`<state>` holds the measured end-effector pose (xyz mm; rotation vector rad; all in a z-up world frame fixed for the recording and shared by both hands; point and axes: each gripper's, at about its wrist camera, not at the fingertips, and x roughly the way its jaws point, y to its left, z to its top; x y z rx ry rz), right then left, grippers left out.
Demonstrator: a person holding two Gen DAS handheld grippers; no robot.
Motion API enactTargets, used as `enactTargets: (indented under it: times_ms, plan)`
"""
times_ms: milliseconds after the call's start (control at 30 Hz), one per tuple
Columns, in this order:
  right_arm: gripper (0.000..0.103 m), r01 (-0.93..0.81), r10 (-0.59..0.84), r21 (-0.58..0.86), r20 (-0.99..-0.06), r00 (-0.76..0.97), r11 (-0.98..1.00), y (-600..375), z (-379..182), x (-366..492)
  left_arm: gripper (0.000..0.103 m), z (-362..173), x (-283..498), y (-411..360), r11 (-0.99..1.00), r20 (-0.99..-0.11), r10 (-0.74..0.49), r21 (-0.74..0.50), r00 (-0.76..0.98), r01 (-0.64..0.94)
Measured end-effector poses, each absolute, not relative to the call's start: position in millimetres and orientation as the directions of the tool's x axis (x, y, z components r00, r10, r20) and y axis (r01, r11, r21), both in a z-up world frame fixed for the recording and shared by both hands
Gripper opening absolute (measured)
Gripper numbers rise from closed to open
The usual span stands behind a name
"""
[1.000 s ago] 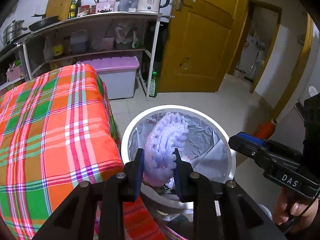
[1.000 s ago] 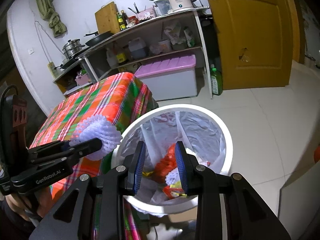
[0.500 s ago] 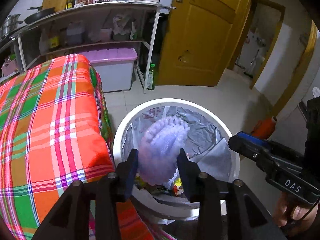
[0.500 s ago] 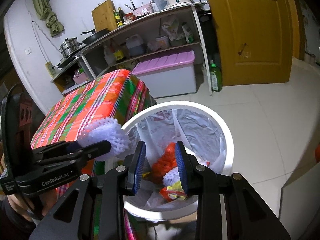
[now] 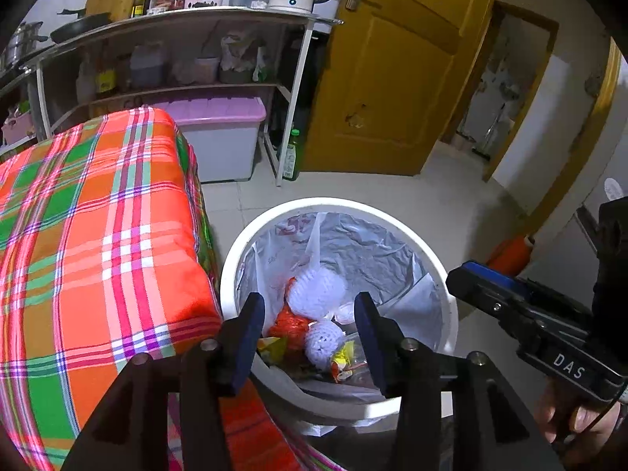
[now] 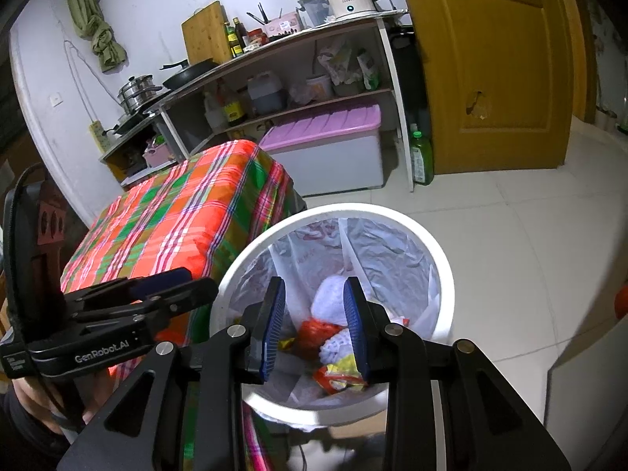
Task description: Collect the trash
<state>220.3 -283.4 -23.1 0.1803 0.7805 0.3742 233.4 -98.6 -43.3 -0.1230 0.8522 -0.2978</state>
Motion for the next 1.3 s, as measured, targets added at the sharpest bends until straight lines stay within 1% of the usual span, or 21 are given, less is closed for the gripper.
enactTargets:
  times_ms: [267,367,400,867,1300]
  plan:
    - [0.033,-0.283,0.393,0.273,-0.630,0.670,0.920,-273.4,-5.4,196.5,0.047,-20.6,201.3,-91.3,0.954,-0.682,-0.299,-0.201,0.668,0.222]
    - [0.040,-0.296,0.397,0.265,-0.619,0.678,0.918,-268.7,2.1,184.7,0.047,-11.0,187.0,-86.5,0.958,-0.665,-0.287,-0.186,0.689,0.219]
    - [0.040,-0.300,0.398,0.262,-0.616,0.680,0.917,-267.1,4.2,181.4,0.047,-8.5,183.4,-85.1,0.959,-0.662,-0.282,-0.181,0.695,0.217]
    - [0.041,-0.334,0.404,0.230,-0.580,0.707,0.914,-249.9,25.3,127.3,0.047,13.1,121.0,-67.5,0.978,-0.596,-0.206,-0.115,0.776,0.171]
    - [0.041,-0.350,0.406,0.211,-0.573,0.712,0.913,-245.3,30.8,95.6,0.047,17.1,85.9,-58.8,0.982,-0.575,-0.191,-0.106,0.796,0.158]
